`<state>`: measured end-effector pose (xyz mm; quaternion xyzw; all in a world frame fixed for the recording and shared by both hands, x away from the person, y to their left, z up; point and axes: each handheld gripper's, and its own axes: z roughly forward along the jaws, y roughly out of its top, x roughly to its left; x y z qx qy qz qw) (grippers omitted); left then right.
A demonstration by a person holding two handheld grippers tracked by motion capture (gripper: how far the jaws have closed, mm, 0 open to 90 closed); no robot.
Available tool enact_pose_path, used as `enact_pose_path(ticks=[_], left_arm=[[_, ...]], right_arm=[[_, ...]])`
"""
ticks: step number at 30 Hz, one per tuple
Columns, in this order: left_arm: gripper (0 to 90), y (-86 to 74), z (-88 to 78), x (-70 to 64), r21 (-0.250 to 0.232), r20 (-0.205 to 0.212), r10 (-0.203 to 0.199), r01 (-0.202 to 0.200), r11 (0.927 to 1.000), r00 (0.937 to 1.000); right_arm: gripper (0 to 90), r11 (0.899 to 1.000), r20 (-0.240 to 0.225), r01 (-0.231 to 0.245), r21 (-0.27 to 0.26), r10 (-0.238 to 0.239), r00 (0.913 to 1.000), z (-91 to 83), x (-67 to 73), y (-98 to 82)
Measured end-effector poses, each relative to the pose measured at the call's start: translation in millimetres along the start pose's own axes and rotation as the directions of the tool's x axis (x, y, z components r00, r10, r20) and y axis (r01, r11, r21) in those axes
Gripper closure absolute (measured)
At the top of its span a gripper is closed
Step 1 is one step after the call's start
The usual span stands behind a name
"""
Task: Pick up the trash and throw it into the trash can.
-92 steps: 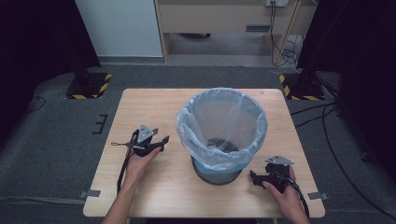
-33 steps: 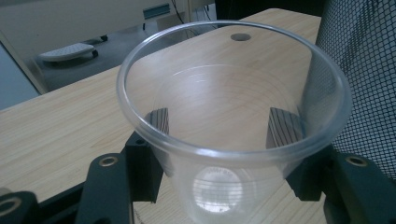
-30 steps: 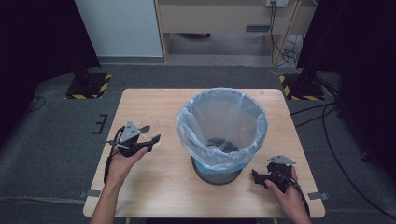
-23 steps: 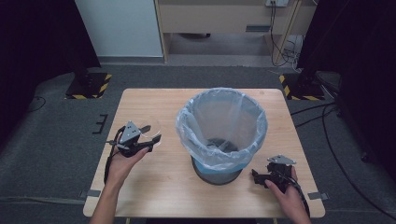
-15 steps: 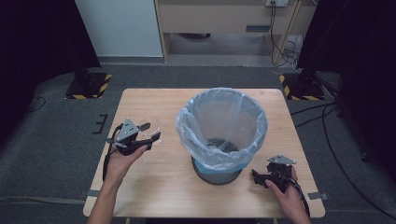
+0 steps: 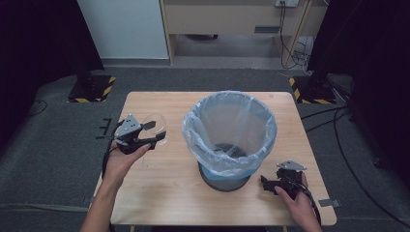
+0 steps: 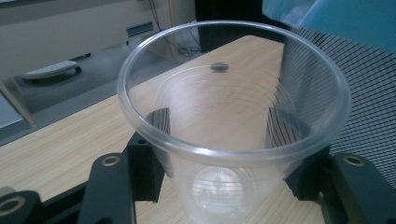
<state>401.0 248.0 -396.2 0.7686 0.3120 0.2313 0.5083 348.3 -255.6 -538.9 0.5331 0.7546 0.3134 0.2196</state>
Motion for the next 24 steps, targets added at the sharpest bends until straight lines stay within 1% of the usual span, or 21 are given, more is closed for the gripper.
enact_pose_path(ticks=[2,4,7,8,9,14,18,19,24], left_arm=[[40.5,4.8,-2.5,1.4,-0.01,0.007,-0.01,0.01,0.9999,0.9999],[40.6,10.5,-5.5,2.2,-0.005,0.0,0.003,-0.003,1.0,1.0],[40.5,20.7,-11.2,2.9,-0.016,-0.004,0.014,-0.014,0.9998,0.9999],[40.6,23.6,-12.0,2.7,-0.018,-0.003,0.02,-0.02,0.9996,0.9998],[40.5,28.7,-12.7,2.3,-0.012,-0.007,0.034,-0.034,0.9993,0.9994],[40.4,46.0,-13.1,-0.7,-0.015,-0.003,0.058,-0.058,0.9982,0.9983],[40.5,52.7,-13.0,-5.4,-0.029,0.001,0.063,-0.063,0.9976,0.998],[40.5,55.1,-11.9,-7.9,-0.025,0.004,0.072,-0.072,0.9971,0.9974],[40.5,58.5,-11.6,-8.5,-0.019,0.004,0.077,-0.077,0.9968,0.997]], right_arm=[[0.5,1.0,0.0,-0.004,0.001,0.004,1.0,0.0,0.3,-0.1],[0.5,1.0,0.0,0.0,0.0,0.0,1.0,0.0,0.0,0.0],[0.5,1.0,0.0,-0.003,0.001,0.003,1.0,-0.1,0.3,-0.1],[0.5,1.0,0.0,0.0,0.0,0.0,1.0,0.0,0.0,0.0],[0.5,1.0,0.0,-0.003,0.001,0.003,1.0,-0.1,0.3,-0.1],[0.6,1.0,0.002,-0.004,0.0,0.004,1.0,-0.1,0.5,-0.1],[0.5,1.0,0.001,-0.003,0.0,0.003,1.0,-0.1,0.6,-0.1],[0.5,1.0,0.001,-0.003,0.0,0.003,1.0,-0.1,0.6,-0.1],[0.5,1.0,0.0,-0.001,0.0,0.001,1.0,-0.1,0.6,-0.2]])
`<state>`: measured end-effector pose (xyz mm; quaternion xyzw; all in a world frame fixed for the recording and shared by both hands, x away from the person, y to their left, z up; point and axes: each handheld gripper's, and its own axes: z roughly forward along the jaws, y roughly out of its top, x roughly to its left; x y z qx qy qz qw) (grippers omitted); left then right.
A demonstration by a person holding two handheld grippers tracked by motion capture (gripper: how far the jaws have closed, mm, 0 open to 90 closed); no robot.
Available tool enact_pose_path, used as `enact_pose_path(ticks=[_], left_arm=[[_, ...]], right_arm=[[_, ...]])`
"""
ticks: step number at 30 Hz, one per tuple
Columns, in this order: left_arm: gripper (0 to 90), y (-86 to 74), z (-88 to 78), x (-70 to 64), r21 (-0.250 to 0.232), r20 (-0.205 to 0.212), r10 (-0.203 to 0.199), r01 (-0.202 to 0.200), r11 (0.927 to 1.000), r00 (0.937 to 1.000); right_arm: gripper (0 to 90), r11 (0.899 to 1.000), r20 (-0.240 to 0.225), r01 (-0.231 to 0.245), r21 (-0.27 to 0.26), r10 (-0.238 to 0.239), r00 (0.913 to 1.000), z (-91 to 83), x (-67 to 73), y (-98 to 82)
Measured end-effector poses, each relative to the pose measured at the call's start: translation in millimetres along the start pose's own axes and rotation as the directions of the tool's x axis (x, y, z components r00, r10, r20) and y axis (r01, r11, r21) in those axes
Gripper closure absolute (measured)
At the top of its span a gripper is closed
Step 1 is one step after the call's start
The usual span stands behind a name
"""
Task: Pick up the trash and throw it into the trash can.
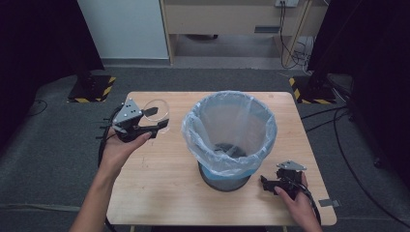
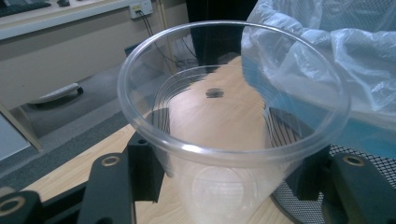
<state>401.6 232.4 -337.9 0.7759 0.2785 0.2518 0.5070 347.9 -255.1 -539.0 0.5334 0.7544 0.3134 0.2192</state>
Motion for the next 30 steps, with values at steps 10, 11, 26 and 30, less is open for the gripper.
enact_pose_path(ticks=[10,11,26,30], left_arm=[[40.5,10.5,-4.5,2.0,0.0,0.008,0.017,-0.017,0.9999,0.9998],[40.5,12.4,-5.9,1.4,-0.002,0.012,0.019,-0.019,0.9998,0.9997],[40.6,38.7,-16.1,-3.7,-0.014,0.01,0.063,-0.063,0.9979,0.9979],[40.5,48.2,-18.2,-5.3,-0.021,0.011,0.08,-0.079,0.9966,0.9968]], right_arm=[[0.5,1.0,0.0,-0.001,0.0,0.001,1.0,0.0,0.1,0.0],[0.5,1.0,0.0,-0.001,0.0,0.001,1.0,0.0,0.1,0.0],[0.5,1.0,0.002,0.002,0.0,-0.002,1.0,-0.3,0.3,-0.2],[0.5,1.0,0.002,0.002,0.001,-0.002,1.0,-0.3,0.3,-0.2]])
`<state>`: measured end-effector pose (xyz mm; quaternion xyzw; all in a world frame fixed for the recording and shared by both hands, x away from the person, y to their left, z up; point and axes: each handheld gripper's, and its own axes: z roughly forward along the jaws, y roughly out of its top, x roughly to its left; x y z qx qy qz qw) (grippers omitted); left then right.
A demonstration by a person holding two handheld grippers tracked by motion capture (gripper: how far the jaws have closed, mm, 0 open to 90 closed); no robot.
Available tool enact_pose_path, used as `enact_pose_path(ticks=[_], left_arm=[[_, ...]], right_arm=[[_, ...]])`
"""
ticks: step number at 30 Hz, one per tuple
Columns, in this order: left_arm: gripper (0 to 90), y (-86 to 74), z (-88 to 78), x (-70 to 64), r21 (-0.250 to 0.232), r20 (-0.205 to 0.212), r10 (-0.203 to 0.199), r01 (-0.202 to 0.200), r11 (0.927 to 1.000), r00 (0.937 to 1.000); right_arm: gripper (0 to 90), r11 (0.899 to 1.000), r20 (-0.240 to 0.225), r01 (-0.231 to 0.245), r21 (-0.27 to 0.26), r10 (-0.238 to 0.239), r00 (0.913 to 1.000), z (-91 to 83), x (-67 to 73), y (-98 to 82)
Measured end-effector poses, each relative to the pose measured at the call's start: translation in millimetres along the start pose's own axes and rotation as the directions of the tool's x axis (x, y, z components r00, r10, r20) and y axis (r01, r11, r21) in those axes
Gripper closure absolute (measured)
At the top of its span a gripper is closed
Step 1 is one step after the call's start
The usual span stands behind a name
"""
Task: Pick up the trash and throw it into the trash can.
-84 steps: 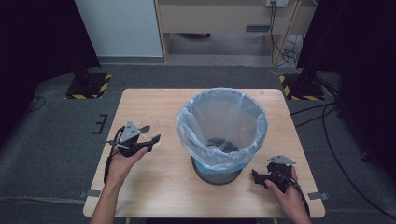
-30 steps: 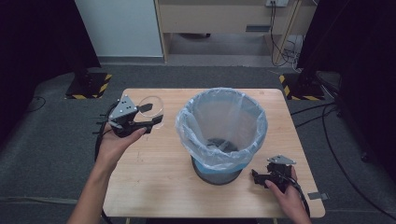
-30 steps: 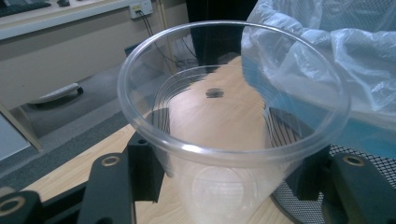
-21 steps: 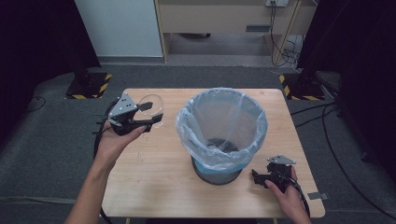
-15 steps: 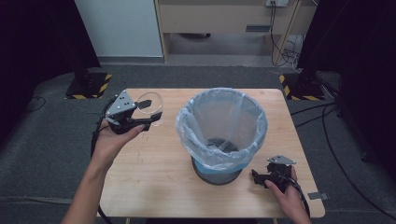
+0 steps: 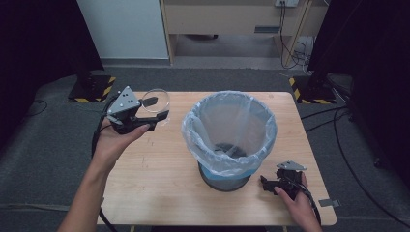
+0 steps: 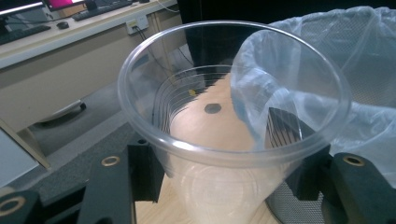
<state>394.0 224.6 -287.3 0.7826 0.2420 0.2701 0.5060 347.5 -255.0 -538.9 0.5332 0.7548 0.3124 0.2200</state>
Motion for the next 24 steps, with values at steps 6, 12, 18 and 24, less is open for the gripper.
enact_pose_path(ticks=[6,12,18,24], left_arm=[[40.6,14.9,-4.7,-1.6,-0.017,0.005,0.006,-0.006,0.9998,1.0],[40.6,31.3,-6.4,-8.1,-0.027,0.012,0.043,-0.043,0.9987,0.999],[40.6,45.0,-7.4,-13.4,-0.04,0.017,0.07,-0.069,0.9968,0.9974],[40.6,51.5,-3.4,-18.1,-0.042,0.022,0.076,-0.075,0.9963,0.9969]], right_arm=[[0.5,1.0,0.0,0.001,-0.001,-0.001,1.0,0.1,-0.1,0.0],[0.5,1.0,0.0,0.001,-0.001,-0.001,1.0,0.1,-0.1,0.0],[0.5,1.0,0.0,0.002,-0.001,-0.002,1.0,0.1,-0.1,0.0],[0.5,1.0,-0.001,0.001,-0.001,-0.001,1.0,0.2,-0.1,0.0]])
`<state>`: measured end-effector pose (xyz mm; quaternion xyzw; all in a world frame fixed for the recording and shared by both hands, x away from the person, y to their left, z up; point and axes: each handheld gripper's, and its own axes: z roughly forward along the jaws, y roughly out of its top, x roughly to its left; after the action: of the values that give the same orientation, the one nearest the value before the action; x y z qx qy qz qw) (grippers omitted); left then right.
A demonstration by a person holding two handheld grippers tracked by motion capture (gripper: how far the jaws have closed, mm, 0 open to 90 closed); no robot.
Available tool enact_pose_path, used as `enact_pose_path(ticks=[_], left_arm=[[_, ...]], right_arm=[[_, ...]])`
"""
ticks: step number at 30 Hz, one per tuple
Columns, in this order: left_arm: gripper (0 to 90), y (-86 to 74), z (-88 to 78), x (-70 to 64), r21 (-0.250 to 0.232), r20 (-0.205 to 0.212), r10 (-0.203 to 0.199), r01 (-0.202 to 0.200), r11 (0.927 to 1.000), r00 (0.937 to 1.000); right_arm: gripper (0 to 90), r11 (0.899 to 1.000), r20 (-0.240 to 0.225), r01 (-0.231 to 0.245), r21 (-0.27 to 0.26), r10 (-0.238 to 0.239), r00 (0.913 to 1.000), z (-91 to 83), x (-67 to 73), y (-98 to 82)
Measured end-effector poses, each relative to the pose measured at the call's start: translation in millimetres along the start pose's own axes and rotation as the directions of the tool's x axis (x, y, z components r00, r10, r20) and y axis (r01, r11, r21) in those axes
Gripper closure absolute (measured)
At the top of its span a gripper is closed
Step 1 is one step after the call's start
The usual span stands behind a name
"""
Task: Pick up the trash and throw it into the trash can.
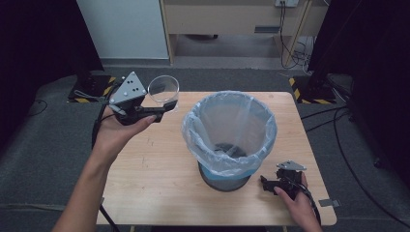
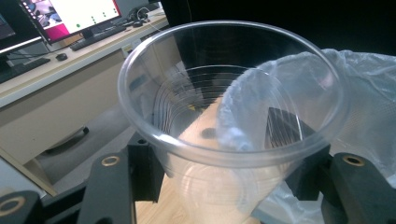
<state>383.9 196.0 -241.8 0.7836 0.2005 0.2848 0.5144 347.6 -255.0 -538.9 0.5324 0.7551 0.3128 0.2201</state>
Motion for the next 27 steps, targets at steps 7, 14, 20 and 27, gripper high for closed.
enact_pose_path(ticks=[7,14,20,27], left_arm=[[40.6,11.2,7.5,-7.3,-0.003,0.024,0.02,-0.02,0.9998,0.9995],[40.6,21.0,14.1,-13.0,-0.017,0.037,0.031,-0.031,0.9994,0.9988],[40.7,25.9,16.7,-19.5,-0.032,0.073,0.025,-0.023,0.9992,0.997],[41.0,30.6,25.5,-28.0,-0.027,0.103,0.03,-0.028,0.9992,0.9942]], right_arm=[[0.5,1.0,0.0,0.0,0.0,0.0,1.0,0.0,0.0,0.0],[0.5,1.0,-0.001,0.0,0.001,0.0,1.0,0.0,0.0,0.0],[0.5,1.0,-0.001,-0.001,0.001,0.001,1.0,0.0,0.1,0.0],[0.5,1.0,-0.001,0.001,0.0,-0.001,1.0,0.0,0.0,0.0]])
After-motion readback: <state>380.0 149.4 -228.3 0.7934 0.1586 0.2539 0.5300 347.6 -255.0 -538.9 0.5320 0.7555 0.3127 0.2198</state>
